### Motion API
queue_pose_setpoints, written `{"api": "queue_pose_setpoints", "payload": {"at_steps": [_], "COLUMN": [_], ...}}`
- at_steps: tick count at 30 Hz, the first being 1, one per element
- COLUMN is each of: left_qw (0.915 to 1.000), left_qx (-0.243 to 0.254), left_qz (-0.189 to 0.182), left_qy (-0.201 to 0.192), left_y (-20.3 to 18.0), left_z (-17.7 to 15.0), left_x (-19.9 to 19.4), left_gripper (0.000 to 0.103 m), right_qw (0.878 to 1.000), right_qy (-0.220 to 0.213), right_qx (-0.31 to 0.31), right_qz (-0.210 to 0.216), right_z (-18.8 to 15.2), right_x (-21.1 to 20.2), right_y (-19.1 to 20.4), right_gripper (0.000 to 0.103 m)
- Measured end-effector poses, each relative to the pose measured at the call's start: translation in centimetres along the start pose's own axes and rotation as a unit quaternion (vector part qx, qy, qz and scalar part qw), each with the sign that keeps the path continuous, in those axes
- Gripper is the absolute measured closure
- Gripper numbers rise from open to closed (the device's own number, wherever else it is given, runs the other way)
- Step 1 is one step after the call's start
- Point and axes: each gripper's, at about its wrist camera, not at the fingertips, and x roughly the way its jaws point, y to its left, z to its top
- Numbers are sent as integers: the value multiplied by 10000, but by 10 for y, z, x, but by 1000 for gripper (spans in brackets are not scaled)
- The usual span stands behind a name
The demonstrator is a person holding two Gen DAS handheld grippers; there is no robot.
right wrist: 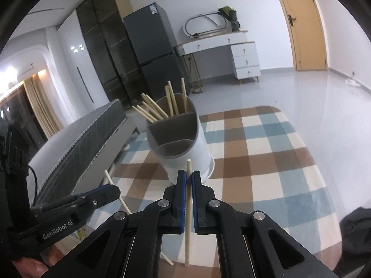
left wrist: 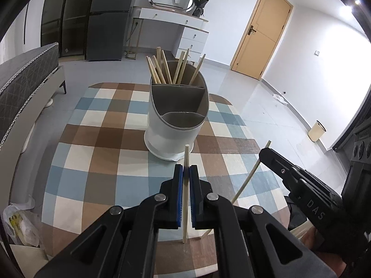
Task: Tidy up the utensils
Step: 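Carry both held chopsticks above the holder and lower them into it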
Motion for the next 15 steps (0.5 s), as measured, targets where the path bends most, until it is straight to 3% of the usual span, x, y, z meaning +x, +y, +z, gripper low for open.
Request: {"api": "queue_pose_setpoints", "payload": {"at_steps": [6, 15], "left_qw": [9999, 9988], "left_qx": [-70, 65], "left_qz": [-102, -389], "left_qy": [77, -292], "left_y": [-1, -14], "left_z": [4, 23], "left_x": [-8, -37], "left_gripper": [102, 102], "right_qw": [10000, 9982], "right_qy": [-56, -587], "right_qx": [-11, -65], "right_qz": [-39, -77], "right_z": [3, 22], "right_x": [-16, -53], "right_y": [1, -2], "right_gripper": [99, 99]}}
